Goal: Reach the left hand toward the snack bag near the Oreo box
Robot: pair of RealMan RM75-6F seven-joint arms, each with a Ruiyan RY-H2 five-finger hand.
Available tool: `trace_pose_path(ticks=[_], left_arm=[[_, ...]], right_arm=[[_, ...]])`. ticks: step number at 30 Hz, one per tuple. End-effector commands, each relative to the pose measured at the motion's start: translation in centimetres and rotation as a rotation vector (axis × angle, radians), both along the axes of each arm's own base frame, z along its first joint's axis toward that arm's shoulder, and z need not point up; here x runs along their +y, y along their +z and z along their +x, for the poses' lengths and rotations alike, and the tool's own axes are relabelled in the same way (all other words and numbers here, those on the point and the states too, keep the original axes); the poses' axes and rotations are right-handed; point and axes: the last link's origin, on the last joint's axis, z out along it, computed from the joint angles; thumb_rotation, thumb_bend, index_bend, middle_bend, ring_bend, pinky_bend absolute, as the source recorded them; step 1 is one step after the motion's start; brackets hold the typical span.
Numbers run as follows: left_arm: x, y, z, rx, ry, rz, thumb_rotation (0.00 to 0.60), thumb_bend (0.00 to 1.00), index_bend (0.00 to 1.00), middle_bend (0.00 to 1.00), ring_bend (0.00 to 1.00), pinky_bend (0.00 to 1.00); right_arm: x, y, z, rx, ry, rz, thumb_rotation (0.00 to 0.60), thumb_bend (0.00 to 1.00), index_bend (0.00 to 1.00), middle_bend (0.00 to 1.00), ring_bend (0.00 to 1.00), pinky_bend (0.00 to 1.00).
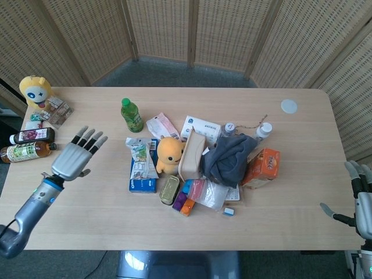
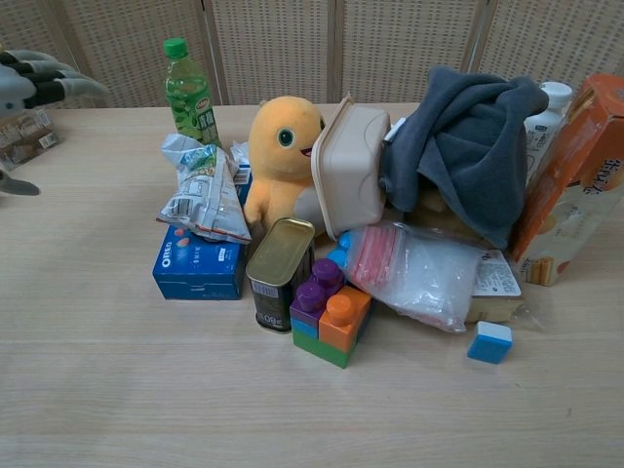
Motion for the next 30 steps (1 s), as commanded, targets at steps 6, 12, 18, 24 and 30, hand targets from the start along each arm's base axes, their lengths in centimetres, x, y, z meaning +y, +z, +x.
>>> trace_pose_path(ticks=[6, 12, 18, 24, 30], left_arm=[[3.0, -4.6, 5.1, -0.012, 0.041, -0.051, 0.600, 0.00, 0.00, 0.00, 0.00, 0.00], [3.6, -7.4, 8.3, -0.026, 0.061, -0.101, 0.600, 0.00, 0.00, 0.00, 0.00, 0.00], [3.9, -9.5, 11.3, -0.039, 0.064, -0.138, 0.600, 0.00, 0.00, 0.00, 0.00, 0.00], [4.1, -11.1, 12.8, -0.019, 0.096, -0.165, 0.600, 0.00, 0.00, 0.00, 0.00, 0.00], [3.7, -12.2, 12.6, 0.030, 0.139, -0.172, 0.600, 0.00, 0.00, 0.00, 0.00, 0.07]], right_arm=[[0.0, 0.1, -0.1, -0.016, -0.003, 0.011, 0.534, 0.00, 0.00, 0.00, 0.00, 0.00], [0.0, 0.5, -0.1, -0.032, 0.000, 0.003, 0.531, 0.00, 0.00, 0.00, 0.00, 0.00], [0.0, 0.8, -0.2, -0.042, 0.000, -0.003, 0.532, 0.00, 0.00, 0.00, 0.00, 0.00], [0.0, 1.1, -0.2, -0.053, 0.002, -0.013, 0.536, 0.00, 0.00, 0.00, 0.00, 0.00], [0.1, 1.3, -0.2, -0.061, 0.005, -0.017, 0.534, 0.00, 0.00, 0.00, 0.00, 0.00]])
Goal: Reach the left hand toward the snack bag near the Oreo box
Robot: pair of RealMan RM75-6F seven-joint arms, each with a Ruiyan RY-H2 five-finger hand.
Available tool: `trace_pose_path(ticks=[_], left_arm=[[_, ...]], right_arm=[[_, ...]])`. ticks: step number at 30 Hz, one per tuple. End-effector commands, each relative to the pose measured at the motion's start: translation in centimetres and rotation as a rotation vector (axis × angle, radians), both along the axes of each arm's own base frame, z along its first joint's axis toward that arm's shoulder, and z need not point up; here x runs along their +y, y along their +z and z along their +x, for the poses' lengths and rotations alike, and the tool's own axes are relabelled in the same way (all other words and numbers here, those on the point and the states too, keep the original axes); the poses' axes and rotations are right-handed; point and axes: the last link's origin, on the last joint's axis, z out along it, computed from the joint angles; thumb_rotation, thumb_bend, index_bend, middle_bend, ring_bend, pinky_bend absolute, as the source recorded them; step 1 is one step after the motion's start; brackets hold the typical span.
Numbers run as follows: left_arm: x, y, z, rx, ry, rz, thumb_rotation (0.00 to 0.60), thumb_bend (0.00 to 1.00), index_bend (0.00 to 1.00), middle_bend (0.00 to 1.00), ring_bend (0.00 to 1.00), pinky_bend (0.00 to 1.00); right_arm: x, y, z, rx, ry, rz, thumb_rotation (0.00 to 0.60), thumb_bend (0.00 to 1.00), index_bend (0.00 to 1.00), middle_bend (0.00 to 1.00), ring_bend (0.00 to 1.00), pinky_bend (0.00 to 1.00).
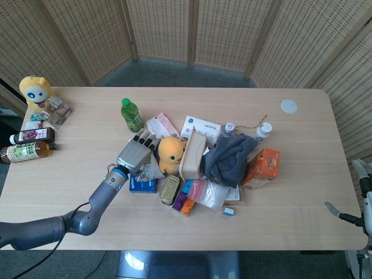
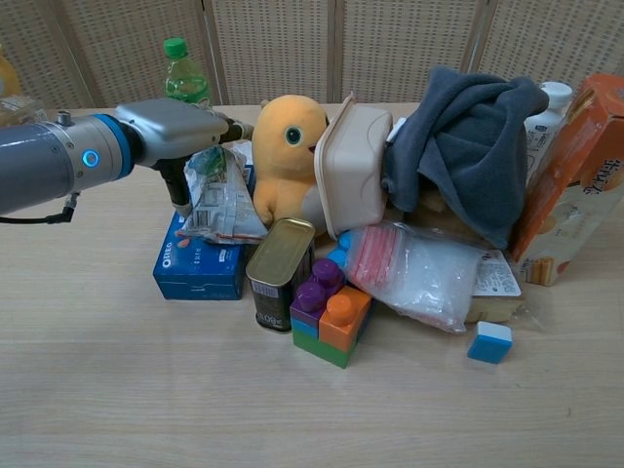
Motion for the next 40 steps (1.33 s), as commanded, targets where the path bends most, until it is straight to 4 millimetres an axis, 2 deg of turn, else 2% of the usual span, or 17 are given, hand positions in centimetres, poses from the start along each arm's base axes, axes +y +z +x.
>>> trace_pose_path(ticks=[1, 2, 3, 4, 7, 10, 13, 18, 31, 34, 40], left_arm=[[-0.4, -0.8, 0.1, 0.033, 0.010, -0.001, 0.600, 0.00, 0.03, 0.00, 0.01, 0.17], [-0.4, -0.8, 0.1, 0.041, 0.011, 0.009, 0.600, 0.00, 0.07, 0.05, 0.05, 0.29], [-0.5, -0.9, 0.0, 0.050, 0.009, 0.018, 0.600, 0.00, 0.16, 0.14, 0.14, 0.43], [-0.5, -1.0, -0.1, 0.060, 0.004, 0.032, 0.600, 0.00, 0.30, 0.33, 0.31, 0.57], [-0.6, -1.0, -0.2, 0.065, -0.011, 0.078, 0.600, 0.00, 0.59, 0.72, 0.66, 0.79], [-0.7, -0.7, -0.1, 0.034, -0.033, 0.119, 0.600, 0.05, 0.79, 0.94, 0.87, 0.90], [-0.6, 0.2, -0.2, 0.026, -0.049, 0.148, 0.600, 0.07, 0.84, 0.98, 0.90, 0.92], [-0.7, 2.8, 0.3, -0.020, -0.063, 0.188, 0.600, 0.07, 0.84, 0.98, 0.91, 0.92], [-2.5, 14.3, 3.9, -0.066, -0.162, 0.360, 0.600, 0.07, 0.84, 0.98, 0.90, 0.91], [-2.8, 16.2, 4.5, -0.059, -0.169, 0.392, 0.600, 0.07, 0.84, 0.98, 0.90, 0.90], [-3.2, 18.2, 4.9, -0.040, -0.175, 0.423, 0.600, 0.07, 0.84, 0.97, 0.90, 0.90]], right_arm=[[0.0, 0.0, 0.0, -0.001, 0.002, 0.000, 0.534, 0.00, 0.00, 0.00, 0.00, 0.00], [0.0, 0.0, 0.1, -0.001, 0.003, 0.001, 0.534, 0.00, 0.00, 0.00, 0.00, 0.00], [0.0, 0.0, 0.1, -0.001, 0.004, 0.001, 0.533, 0.00, 0.00, 0.00, 0.00, 0.00], [0.0, 0.0, 0.1, -0.002, 0.005, 0.003, 0.533, 0.00, 0.00, 0.00, 0.00, 0.00], [0.1, -0.1, 0.2, -0.003, 0.007, 0.006, 0.534, 0.00, 0.00, 0.00, 0.00, 0.00], [0.1, -0.1, 0.2, -0.003, 0.007, 0.005, 0.534, 0.00, 0.00, 0.00, 0.00, 0.00], [0.1, -0.2, 0.1, -0.001, 0.005, 0.006, 0.531, 0.00, 0.00, 0.00, 0.00, 0.00], [0.1, -0.3, 0.2, 0.001, 0.007, 0.012, 0.535, 0.00, 0.00, 0.00, 0.00, 0.00], [0.2, -0.6, 0.5, 0.005, 0.012, 0.020, 0.535, 0.00, 0.00, 0.00, 0.00, 0.00], [0.2, -0.6, 0.6, 0.006, 0.014, 0.020, 0.532, 0.00, 0.00, 0.00, 0.00, 0.00], [0.3, -0.6, 0.7, 0.005, 0.018, 0.018, 0.533, 0.00, 0.00, 0.00, 0.00, 0.00]])
